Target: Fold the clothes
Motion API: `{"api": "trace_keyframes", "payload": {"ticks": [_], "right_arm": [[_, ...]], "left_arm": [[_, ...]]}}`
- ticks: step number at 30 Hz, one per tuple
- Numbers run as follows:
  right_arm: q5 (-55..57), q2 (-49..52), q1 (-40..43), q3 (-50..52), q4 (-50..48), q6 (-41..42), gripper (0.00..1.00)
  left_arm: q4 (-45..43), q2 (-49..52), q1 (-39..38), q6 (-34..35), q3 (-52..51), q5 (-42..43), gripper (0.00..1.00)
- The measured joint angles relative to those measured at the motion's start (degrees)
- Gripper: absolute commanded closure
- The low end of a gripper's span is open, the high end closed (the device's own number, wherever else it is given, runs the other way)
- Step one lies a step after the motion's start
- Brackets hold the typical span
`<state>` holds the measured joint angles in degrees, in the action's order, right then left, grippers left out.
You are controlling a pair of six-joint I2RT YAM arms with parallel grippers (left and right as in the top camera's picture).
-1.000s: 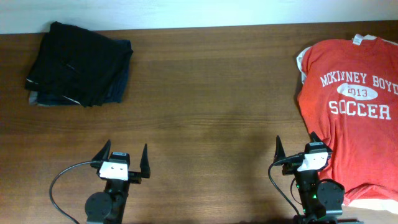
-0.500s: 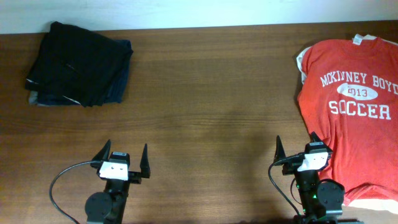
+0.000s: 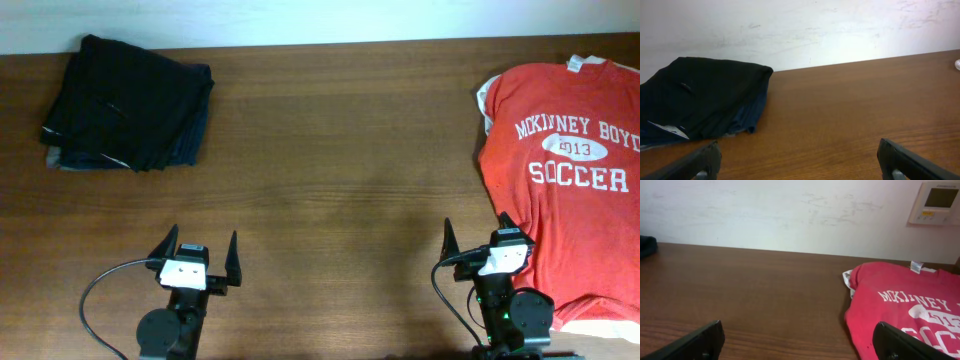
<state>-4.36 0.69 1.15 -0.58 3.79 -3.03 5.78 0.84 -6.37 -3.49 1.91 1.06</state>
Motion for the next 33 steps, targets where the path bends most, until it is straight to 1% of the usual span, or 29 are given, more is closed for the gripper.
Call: {"api": "trace_keyframes", "payload": {"ticks": [2, 5, 6, 8, 10, 11, 13, 15, 16, 18, 19, 20, 21, 22, 24, 25, 26, 27, 31, 32, 33], "right_arm": [[0.02, 0.00, 0.00, 0.00, -0.04, 4.22, 0.02], [0.00, 0.00, 0.00, -1.16, 1.01, 7.72, 0.02], [0.02, 0.04, 0.00, -3.50, 2.78, 8.22, 0.02], [0.02, 0.61, 0.02, -12.63, 7.58, 8.90, 0.02], [0.02, 5.60, 0.02, -22.73, 14.25, 9.03, 0.02], [0.02, 7.93, 0.02, -25.00, 14.47, 9.05, 0.02], [0.00, 16.46, 0.00, -33.27, 17.73, 9.05, 0.02], [0.02, 27.87, 0.00, -45.29, 25.42, 9.05, 0.02], [0.00, 35.41, 0.02, -54.18, 31.23, 9.05, 0.02], [0.37, 47.56, 0.00, -68.32, 41.22, 7.52, 0.02], [2.27, 55.74, 0.02, -77.57, 47.93, 6.54, 0.02], [3.85, 62.12, 0.07, -83.45, 50.80, 5.84, 0.02], [4.96, 64.61, 0.07, -85.29, 56.28, 5.57, 0.02], [5.68, 74.03, 0.13, -93.13, 57.11, 5.51, 0.02], [6.54, 82.93, 0.17, -97.77, 57.66, 5.35, 0.02], [7.85, 87.49, 0.17, -98.20, 57.77, 5.33, 0.11], [9.40, 90.84, 0.17, -98.25, 57.99, 5.38, 0.55], [11.56, 95.19, 0.28, -98.27, 57.79, 5.05, 0.67], [14.62, 106.90, 1.99, -98.29, 54.97, 2.60, 0.66], [15.13, 110.64, 3.76, -98.29, 54.16, 2.36, 0.66], [15.30, 112.02, 5.01, -98.29, 52.94, 2.25, 0.67]], "left_arm": [[0.00, 0.00, 0.00, -0.02, 0.00, 0.00, 0.01], [0.00, 0.00, 0.00, -0.02, 0.00, 0.00, 0.01], [-0.02, 0.00, 0.00, 0.00, 0.00, 0.00, 0.01], [-0.02, 0.00, 0.00, -0.02, -0.04, 0.00, 0.01], [0.04, 0.00, 0.00, -0.02, -0.22, 0.00, 0.01], [0.00, -0.04, 0.00, -0.02, -0.28, 0.00, 0.01], [0.04, 0.00, 0.00, -0.02, -0.37, 0.00, 0.01], [-0.07, -0.02, 0.00, -0.02, -0.48, -0.02, 0.01], [-0.15, -0.07, 0.00, -0.04, -0.52, 0.00, 0.01], [-0.26, -0.02, 0.00, -0.04, -0.52, 0.00, 0.01], [-0.17, -0.13, 0.00, -0.11, -0.55, 0.00, 0.01], [-0.13, -0.11, 0.00, -0.17, -0.55, 0.00, 0.01], [-0.13, 0.02, 0.00, -0.20, -0.55, 0.00, 0.01], [-0.28, 0.04, 0.00, -0.20, -0.55, -0.02, 0.01], [-0.15, 0.00, 0.00, -0.20, -0.55, 0.00, 0.01], [-0.11, 0.00, 0.00, -0.20, -0.55, -0.02, 0.01], [-0.09, 0.00, 0.00, -0.20, -0.52, -0.02, 0.01], [-0.11, 0.00, 0.00, -0.20, -0.52, -0.02, 0.01], [-0.09, 0.00, 0.00, -0.20, -0.55, -0.02, 0.01], [-0.09, -0.04, 0.00, -0.20, -0.55, -0.02, 0.01], [-0.09, -0.04, 0.00, -0.20, -0.55, -0.02, 0.01]]}}
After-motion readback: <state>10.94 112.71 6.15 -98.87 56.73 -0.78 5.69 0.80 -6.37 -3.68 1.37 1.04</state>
